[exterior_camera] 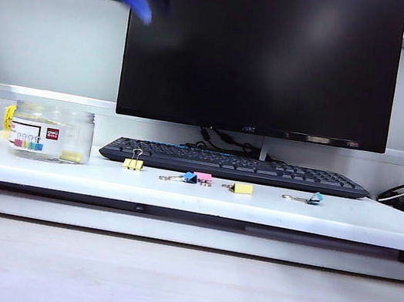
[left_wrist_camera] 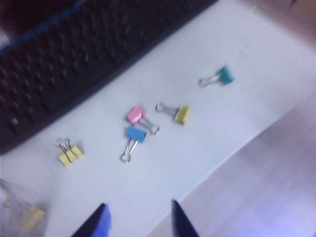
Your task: Pick up the clips with the largest number of clips of the same color on the table and place them in a round transparent plastic box.
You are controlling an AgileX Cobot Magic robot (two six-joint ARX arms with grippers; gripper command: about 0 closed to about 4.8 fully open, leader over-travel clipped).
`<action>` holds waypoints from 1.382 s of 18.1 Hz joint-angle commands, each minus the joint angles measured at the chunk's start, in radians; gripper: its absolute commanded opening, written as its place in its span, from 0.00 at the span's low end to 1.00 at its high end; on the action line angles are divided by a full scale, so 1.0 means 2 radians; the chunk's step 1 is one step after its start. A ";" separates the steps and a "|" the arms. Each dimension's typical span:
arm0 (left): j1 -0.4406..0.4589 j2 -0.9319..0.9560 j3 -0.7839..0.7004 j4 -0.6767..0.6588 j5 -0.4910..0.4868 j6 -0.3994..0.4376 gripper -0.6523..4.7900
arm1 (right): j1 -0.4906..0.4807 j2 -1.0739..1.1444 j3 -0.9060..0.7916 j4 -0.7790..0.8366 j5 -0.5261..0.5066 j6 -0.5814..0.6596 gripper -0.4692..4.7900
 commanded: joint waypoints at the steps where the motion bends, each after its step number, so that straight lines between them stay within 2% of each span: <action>1: 0.000 -0.019 0.001 -0.017 0.005 0.002 0.44 | -0.001 0.044 0.040 0.008 0.003 -0.006 0.10; 6: 0.000 -0.041 -0.048 -0.028 0.013 -0.005 0.44 | 0.000 0.193 0.124 0.005 -0.005 -0.021 0.10; 9: 0.000 -0.041 -0.068 -0.027 0.012 -0.010 0.44 | 0.000 0.284 0.159 0.005 -0.032 -0.021 0.09; 11: 0.000 -0.041 -0.077 -0.008 0.012 -0.010 0.44 | 0.000 0.349 0.175 0.021 -0.067 -0.021 0.09; 15: 0.001 -0.041 -0.080 0.014 0.012 -0.009 0.44 | 0.000 0.405 0.177 0.055 -0.083 -0.021 0.09; 16: 0.001 -0.040 -0.080 0.018 0.011 -0.010 0.44 | 0.000 0.422 0.177 0.059 -0.085 -0.020 0.20; 17: 0.001 -0.040 -0.080 0.021 0.010 -0.010 0.44 | 0.001 0.430 0.177 0.060 -0.092 -0.020 0.26; 20: 0.002 -0.040 -0.080 0.027 0.009 -0.010 0.44 | 0.013 0.456 0.177 0.066 -0.093 -0.018 0.27; 25: 0.002 -0.040 -0.080 0.028 0.009 -0.010 0.44 | 0.068 0.509 0.184 0.116 -0.088 -0.019 0.28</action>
